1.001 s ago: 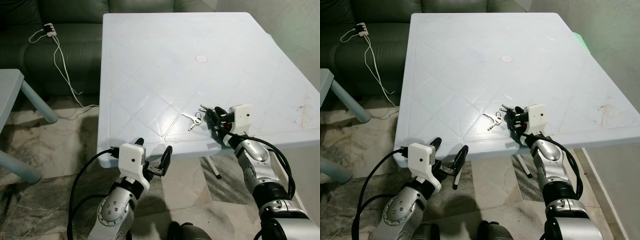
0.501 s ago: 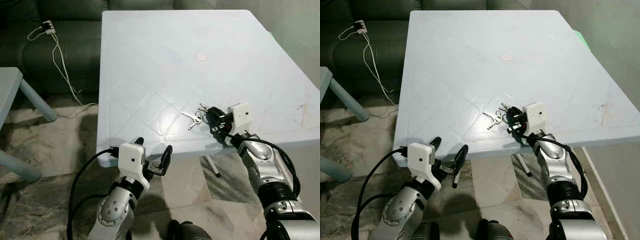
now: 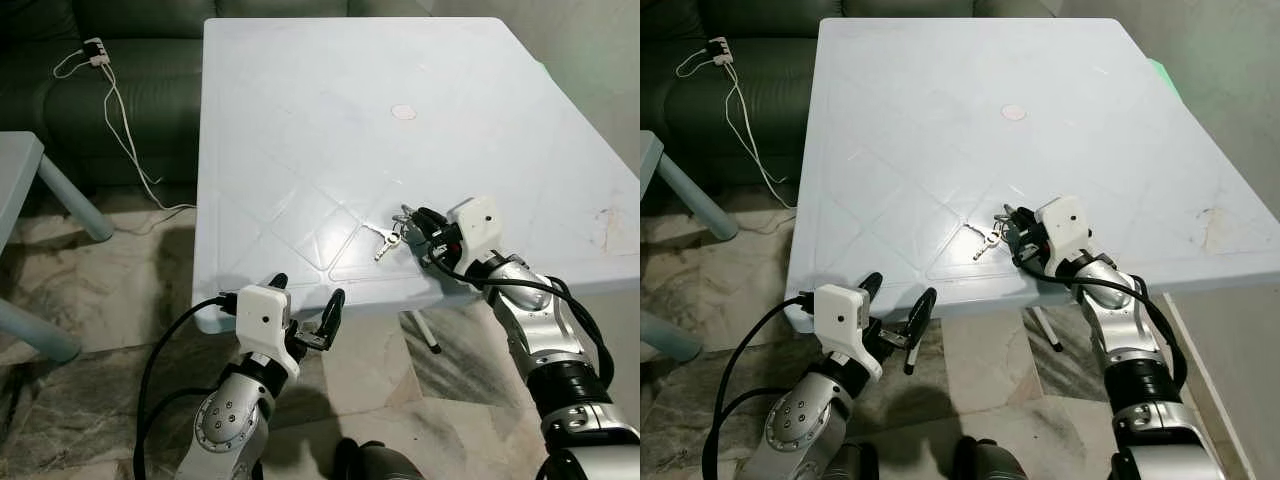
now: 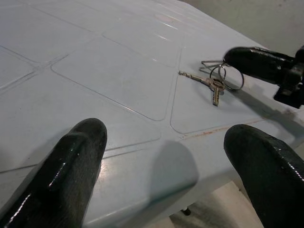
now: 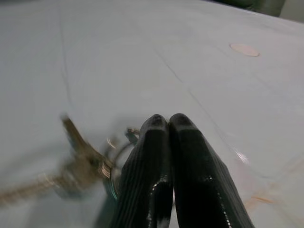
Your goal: Hang keys on a hook
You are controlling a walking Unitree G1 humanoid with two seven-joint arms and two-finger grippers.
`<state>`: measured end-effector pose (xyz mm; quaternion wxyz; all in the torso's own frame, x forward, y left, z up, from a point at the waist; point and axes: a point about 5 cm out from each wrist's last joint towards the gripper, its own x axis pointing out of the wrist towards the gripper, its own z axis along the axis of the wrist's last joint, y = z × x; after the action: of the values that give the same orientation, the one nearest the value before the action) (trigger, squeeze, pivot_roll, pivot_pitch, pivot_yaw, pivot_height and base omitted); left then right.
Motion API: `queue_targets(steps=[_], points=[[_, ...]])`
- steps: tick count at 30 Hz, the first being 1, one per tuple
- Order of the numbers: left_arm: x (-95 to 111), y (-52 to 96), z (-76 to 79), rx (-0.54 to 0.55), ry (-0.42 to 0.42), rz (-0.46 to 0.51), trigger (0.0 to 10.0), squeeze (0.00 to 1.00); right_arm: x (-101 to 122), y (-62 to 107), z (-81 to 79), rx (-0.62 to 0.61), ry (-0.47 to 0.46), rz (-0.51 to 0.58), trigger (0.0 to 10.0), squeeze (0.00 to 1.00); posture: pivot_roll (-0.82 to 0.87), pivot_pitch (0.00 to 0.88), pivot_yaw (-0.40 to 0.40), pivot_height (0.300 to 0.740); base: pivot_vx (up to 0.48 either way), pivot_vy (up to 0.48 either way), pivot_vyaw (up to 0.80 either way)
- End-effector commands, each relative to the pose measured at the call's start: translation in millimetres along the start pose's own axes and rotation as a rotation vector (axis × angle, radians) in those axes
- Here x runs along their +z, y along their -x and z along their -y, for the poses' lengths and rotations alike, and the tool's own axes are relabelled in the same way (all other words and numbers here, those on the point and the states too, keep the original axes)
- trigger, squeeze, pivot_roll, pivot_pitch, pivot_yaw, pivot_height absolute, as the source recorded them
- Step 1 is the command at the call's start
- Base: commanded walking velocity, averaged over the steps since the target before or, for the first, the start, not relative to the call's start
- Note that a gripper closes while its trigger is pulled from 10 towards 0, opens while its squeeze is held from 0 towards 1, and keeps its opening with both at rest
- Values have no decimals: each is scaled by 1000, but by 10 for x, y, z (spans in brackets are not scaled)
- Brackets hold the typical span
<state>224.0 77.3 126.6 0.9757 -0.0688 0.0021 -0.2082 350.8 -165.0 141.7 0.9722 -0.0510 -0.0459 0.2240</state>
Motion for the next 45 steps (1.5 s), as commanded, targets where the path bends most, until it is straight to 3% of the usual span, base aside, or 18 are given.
queue_targets(steps=[1, 4, 7, 10, 18, 20, 25, 30, 31, 33, 35, 45], points=[[-5, 4, 35, -7, 15, -8, 10000, 0, 23, 44, 23, -34, -117, 50, 10000, 0, 44, 229, -124, 721, 0, 0, 0], [-1, 2, 24, -3, 14, -5, 10000, 0, 87, 62, -4, -43, -250, 138, 10000, 0, 47, 224, -122, 721, 0, 0, 0], [4, -2, 15, 2, 19, -2, 10000, 0, 116, 73, -22, -53, -298, 165, 10000, 0, 47, 224, -122, 721, 0, 0, 0], [15, -23, -6, 13, 23, 5, 10000, 0, 201, 98, -13, -80, -406, 233, 10000, 0, 45, 219, -124, 721, 0, 0, 0], [41, -80, -27, 26, 28, 24, 10000, 0, 359, 134, 66, -110, -480, 306, 10000, 0, 39, 212, -125, 721, 0, 0, 0], [85, -115, -95, 48, 23, 45, 10000, 0, 412, 170, 64, -112, -484, 313, 10000, 0, 37, 208, -125, 721, 0, 0, 0], [216, -160, -354, 126, -15, 93, 10000, 0, 496, 268, 84, -146, -431, 334, 10000, 0, 36, 204, -122, 721, 0, 0, 0], [335, -184, -511, 157, -36, 131, 10000, 0, 542, 352, 133, -191, -360, 342, 10000, 0, 33, 192, -113, 721, 0, 0, 0], [379, -193, -552, 170, -59, 151, 10000, 0, 549, 392, 140, -207, -291, 335, 10000, 0, 31, 185, -107, 721, 0, 0, 0], [404, -199, -573, 176, -68, 163, 10000, 0, 555, 416, 138, -216, -251, 327, 10000, 0, 31, 185, -107, 721, 0, 0, 0], [484, -213, -601, 194, -72, 198, 10000, 0, 552, 479, 123, -240, -128, 306, 10000, 0, 27, 179, -103, 721, 0, 0, 0], [596, -255, -651, 216, -51, 270, 10000, 0, 470, 597, 37, -278, -110, 277, 10000, 0, 22, 132, -82, 721, 0, 0, 0]])
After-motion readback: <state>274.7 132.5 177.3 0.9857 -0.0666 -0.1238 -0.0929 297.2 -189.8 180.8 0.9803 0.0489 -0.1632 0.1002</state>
